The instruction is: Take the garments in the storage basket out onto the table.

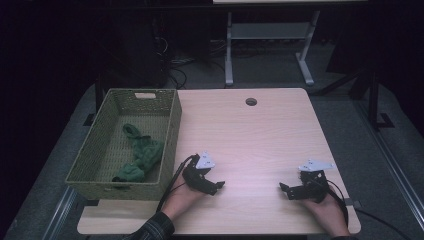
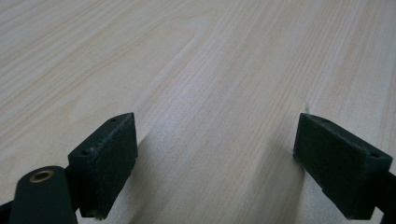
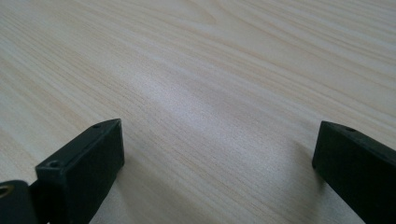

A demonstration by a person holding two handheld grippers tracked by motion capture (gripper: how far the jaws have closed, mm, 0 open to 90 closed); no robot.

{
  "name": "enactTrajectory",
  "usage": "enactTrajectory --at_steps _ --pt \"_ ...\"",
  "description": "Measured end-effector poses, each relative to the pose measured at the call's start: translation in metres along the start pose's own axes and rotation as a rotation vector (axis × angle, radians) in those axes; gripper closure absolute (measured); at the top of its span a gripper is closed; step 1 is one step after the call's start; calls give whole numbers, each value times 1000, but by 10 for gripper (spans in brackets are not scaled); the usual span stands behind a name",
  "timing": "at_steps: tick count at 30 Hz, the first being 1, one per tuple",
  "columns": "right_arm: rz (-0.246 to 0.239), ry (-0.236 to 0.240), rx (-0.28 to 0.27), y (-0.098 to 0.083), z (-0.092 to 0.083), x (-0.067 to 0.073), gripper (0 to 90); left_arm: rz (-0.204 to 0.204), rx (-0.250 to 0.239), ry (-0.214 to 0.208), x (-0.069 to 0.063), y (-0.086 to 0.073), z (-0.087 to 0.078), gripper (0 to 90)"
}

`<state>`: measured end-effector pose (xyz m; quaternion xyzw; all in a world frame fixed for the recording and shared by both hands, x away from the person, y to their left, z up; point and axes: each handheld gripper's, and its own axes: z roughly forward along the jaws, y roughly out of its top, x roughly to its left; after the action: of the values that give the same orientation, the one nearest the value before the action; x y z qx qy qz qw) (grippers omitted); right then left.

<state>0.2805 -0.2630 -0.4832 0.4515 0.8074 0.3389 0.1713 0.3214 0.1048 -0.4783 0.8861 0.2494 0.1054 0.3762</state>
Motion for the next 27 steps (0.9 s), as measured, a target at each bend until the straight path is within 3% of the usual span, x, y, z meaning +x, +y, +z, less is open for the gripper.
enactTrajectory --at_steps 14,27 --pt "0 0 0 0 0 0 18 -1 19 -12 1 3 -1 134" --pt "-1 1 0 0 0 0 17 -29 -32 -34 4 7 -12 134"
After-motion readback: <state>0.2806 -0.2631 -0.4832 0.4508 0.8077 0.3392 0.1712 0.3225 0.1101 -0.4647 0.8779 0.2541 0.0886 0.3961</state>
